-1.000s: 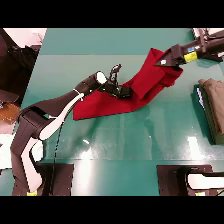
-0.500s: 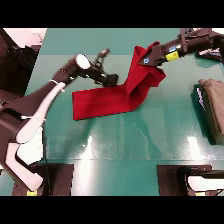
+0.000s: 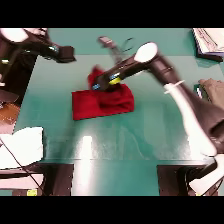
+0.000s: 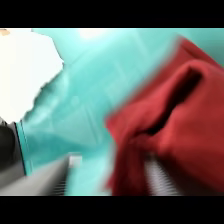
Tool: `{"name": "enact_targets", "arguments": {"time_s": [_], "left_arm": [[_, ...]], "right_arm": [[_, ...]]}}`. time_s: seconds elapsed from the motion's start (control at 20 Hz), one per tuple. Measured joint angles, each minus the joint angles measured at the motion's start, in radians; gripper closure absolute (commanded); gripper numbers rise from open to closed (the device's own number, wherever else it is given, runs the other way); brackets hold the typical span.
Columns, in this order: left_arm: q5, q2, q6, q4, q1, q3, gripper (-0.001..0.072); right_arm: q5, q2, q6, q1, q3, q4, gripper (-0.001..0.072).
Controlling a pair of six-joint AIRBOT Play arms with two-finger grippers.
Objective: Fold the shirts.
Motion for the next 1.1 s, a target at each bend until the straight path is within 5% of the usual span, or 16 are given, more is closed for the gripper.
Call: {"name": "enact_targets", "arguments": {"time_s": [0.3,0.75,1.1], "left_arm": [[-0.070,0.084,0.008,0.027,0.102,0.000,0.0682],[-0.139,0.098,0.031,0.038,0.121,0.000,0.0682],[-0.139,0.098,0.033,0.036,0.119,0.000,0.0682]], "right_arm": [[-0.069,-0.067,-0.046,0.078,0.057,-0.019,0.0067],[0.109,0.136,0.070,-0.345,-0.341,-0.146,0.0062],[0.042,0.111,0.103,-0.528,-0.552,0.010,0.0061]]}}
